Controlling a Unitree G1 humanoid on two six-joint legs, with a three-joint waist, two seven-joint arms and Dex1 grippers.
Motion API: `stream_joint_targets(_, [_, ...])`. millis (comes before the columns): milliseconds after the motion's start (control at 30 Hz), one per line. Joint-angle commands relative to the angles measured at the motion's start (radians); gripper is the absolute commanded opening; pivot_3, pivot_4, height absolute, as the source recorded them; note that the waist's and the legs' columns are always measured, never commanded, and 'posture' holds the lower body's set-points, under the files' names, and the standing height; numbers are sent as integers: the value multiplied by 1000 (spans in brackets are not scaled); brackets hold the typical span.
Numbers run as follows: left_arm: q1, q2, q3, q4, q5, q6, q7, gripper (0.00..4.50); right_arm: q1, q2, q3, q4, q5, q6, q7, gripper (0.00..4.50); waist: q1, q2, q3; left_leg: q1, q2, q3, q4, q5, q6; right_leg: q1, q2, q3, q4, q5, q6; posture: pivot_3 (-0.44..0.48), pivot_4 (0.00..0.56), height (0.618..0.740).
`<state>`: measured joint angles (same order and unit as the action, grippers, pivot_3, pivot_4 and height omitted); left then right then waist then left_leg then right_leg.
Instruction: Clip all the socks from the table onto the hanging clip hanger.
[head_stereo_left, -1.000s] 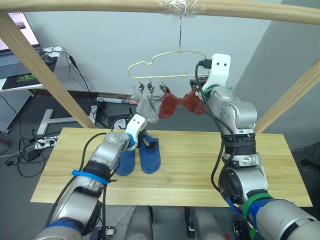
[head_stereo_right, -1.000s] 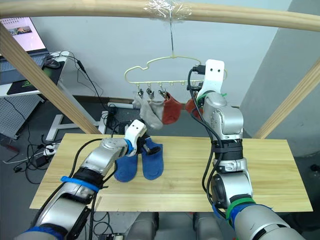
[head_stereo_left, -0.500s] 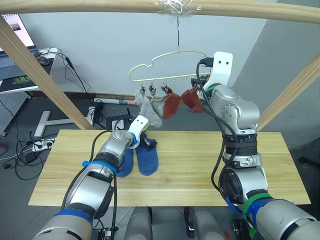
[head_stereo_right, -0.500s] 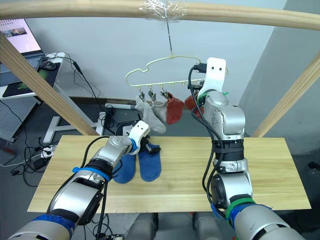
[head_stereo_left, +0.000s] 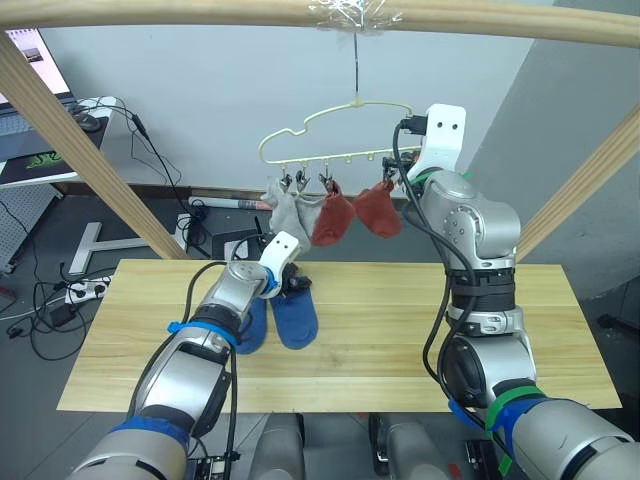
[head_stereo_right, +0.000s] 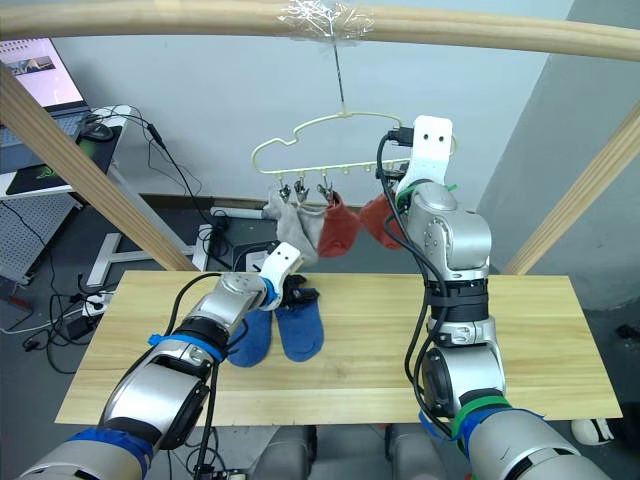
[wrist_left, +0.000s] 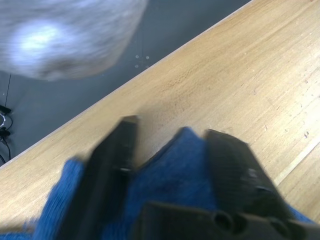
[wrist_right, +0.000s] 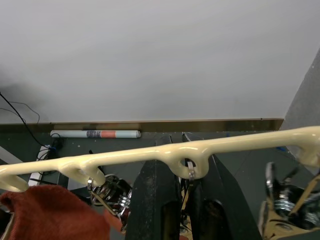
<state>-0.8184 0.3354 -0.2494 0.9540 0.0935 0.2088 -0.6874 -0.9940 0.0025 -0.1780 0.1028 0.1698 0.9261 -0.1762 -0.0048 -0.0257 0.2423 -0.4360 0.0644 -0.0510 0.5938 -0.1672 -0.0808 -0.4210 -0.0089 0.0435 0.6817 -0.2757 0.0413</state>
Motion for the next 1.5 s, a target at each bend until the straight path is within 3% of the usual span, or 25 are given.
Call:
stream_joint_targets(33, [22, -8, 0, -2, 18, 13, -1, 1118, -5, -6, -6, -55, 3, -8, -2, 0, 0, 0, 0, 0, 0, 0, 0, 0, 0, 0, 0, 0, 0, 0, 0, 73, 227, 740])
stream_joint_targets(167, [25, -14, 13, -22, 6, 16, -4, 22, -6, -7, -7, -54, 2, -9, -3, 0, 0, 0, 0, 0, 0, 0, 0, 0, 0, 0, 0, 0, 0, 0, 0, 72, 227, 740])
stream_joint_targets(467, [74, -41, 46, -202, -59, 62, -97, 22, -6, -2, -9, -53, 4, -13, -6, 0, 0, 0, 0, 0, 0, 0, 0, 0, 0, 0, 0, 0, 0, 0, 0, 73, 227, 740])
stream_joint_targets(600, [97, -34, 92, -308, -104, 104, -94, 938, -6, 0, -10, -52, 4, -16, -7, 0, 0, 0, 0, 0, 0, 0, 0, 0, 0, 0, 0, 0, 0, 0, 0, 72, 225, 740])
stream_joint_targets(933, [179, 25, 114, -518, -116, 233, -76, 4044, -7, 3, -13, -48, 5, -21, -7, 0, -3, 0, 0, 0, 0, 0, 0, 0, 0, 0, 0, 0, 0, 0, 0, 76, 223, 740])
stream_joint_targets(1000, [198, 41, 112, -534, -111, 249, -73, 4466, -6, 4, -14, -50, 5, -21, -7, 0, -3, 0, 0, 0, 0, 0, 0, 0, 0, 0, 0, 0, 0, 0, 0, 76, 223, 740])
stream_joint_targets(1167, [217, 68, 81, -528, -84, 266, -62, 4466, -8, 4, -14, -48, 5, -22, -5, 0, -2, 0, 0, 0, 0, 0, 0, 0, 0, 0, 0, 0, 0, 0, 0, 77, 223, 740])
stream_joint_targets(1500, [192, 56, 7, -357, -11, 282, -60, 4466, -5, -2, -16, -60, 2, -9, -6, 0, -3, 0, 0, 0, 0, 0, 0, 0, 0, 0, 0, 0, 0, 0, 0, 61, 224, 740])
